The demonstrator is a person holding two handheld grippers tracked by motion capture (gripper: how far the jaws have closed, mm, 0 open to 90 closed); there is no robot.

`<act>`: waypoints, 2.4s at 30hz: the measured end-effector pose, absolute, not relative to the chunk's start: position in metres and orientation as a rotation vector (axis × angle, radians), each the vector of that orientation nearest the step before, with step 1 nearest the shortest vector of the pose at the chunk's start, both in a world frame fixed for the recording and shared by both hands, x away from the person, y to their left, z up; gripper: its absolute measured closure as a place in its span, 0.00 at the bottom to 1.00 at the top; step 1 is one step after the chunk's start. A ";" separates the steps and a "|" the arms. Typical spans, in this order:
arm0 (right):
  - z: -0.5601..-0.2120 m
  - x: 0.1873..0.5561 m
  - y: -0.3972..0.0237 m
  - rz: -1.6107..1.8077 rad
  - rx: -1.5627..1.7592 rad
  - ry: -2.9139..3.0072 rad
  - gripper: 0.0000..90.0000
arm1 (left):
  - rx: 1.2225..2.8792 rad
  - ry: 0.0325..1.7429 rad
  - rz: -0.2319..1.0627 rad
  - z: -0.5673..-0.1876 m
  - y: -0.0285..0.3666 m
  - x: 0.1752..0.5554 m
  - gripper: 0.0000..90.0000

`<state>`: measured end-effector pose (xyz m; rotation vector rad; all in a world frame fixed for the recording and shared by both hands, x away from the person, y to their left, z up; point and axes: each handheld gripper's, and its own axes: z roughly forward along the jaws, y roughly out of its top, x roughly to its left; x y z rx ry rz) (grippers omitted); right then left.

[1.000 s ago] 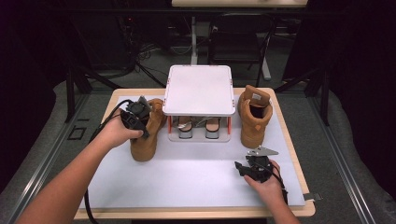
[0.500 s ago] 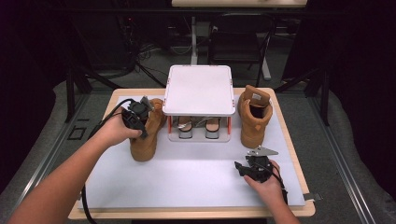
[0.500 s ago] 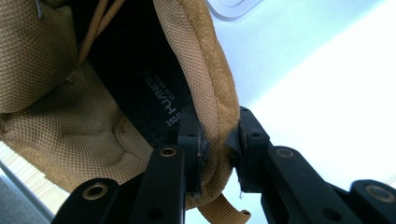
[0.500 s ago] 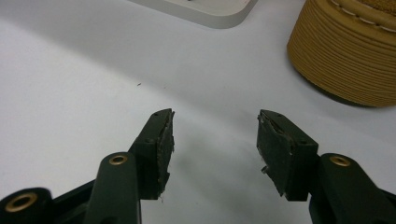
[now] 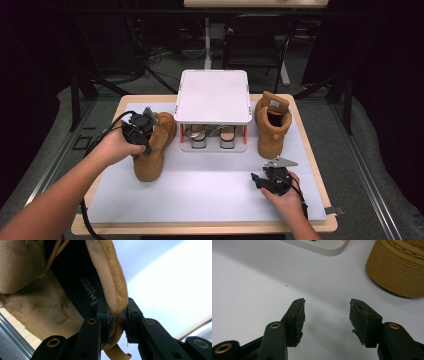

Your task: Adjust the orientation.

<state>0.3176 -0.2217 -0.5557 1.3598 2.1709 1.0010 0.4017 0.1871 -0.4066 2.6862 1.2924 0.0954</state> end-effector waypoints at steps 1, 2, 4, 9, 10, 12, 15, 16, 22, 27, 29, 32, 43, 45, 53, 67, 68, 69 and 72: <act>-0.556 0.318 -0.222 1.002 1.357 2.171 0.51 | 2.686 1.290 0.096 -0.406 0.186 0.399 0.86; -0.556 0.318 -0.222 1.002 1.357 2.171 0.51 | 2.690 1.281 0.091 -0.406 0.185 0.395 0.86; -0.555 0.317 -0.221 1.005 1.357 2.169 0.51 | 2.686 1.275 0.088 -0.406 0.183 0.390 0.86; -0.555 0.317 -0.220 1.005 1.363 2.169 0.51 | 2.682 1.235 0.078 -0.408 0.179 0.385 0.86; -0.554 0.317 -0.221 1.007 1.361 2.170 0.51 | 2.683 1.228 0.077 -0.409 0.178 0.384 0.86; -0.554 0.317 -0.221 1.017 1.359 2.168 0.51 | 2.690 1.214 0.080 -0.412 0.177 0.383 0.86; -0.553 0.317 -0.221 1.013 1.363 2.168 0.51 | 2.709 1.196 0.080 -0.415 0.173 0.379 0.86; -0.553 0.317 -0.221 1.013 1.363 2.168 0.51 | 2.709 1.192 0.082 -0.415 0.172 0.378 0.86; -0.552 0.317 -0.221 1.009 1.354 2.172 0.51 | 2.715 1.177 0.061 -0.417 0.172 0.373 0.86; -0.553 0.316 -0.221 1.015 1.360 2.168 0.51 | 2.702 1.172 0.063 -0.417 0.175 0.372 0.86; -0.553 0.317 -0.221 1.007 1.356 2.179 0.51 | 2.700 1.163 0.068 -0.418 0.175 0.371 0.85; -0.553 0.318 -0.221 0.997 1.352 2.188 0.51 | 2.696 1.153 0.079 -0.418 0.174 0.370 0.83; -0.537 0.321 -0.218 0.919 1.344 2.252 0.56 | 2.657 1.111 0.095 -0.413 0.180 0.365 0.71; -0.533 0.324 -0.217 0.902 1.354 2.295 0.57 | 2.653 1.112 0.103 -0.412 0.182 0.365 0.69; -0.514 0.335 -0.213 0.733 1.323 2.524 0.58 | 2.632 1.098 0.139 -0.410 0.188 0.363 0.64; -0.485 0.342 -0.206 0.475 1.308 2.714 0.57 | 2.598 1.108 0.117 -0.410 0.191 0.365 0.59; -0.481 0.344 -0.206 0.465 1.304 2.717 0.57 | 2.599 1.110 0.113 -0.410 0.191 0.365 0.58; -0.478 0.345 -0.207 0.462 1.302 2.720 0.57 | 2.601 1.113 0.107 -0.410 0.192 0.365 0.58; -0.467 0.351 -0.209 0.441 1.330 2.692 0.58 | 2.602 1.123 0.098 -0.409 0.192 0.366 0.58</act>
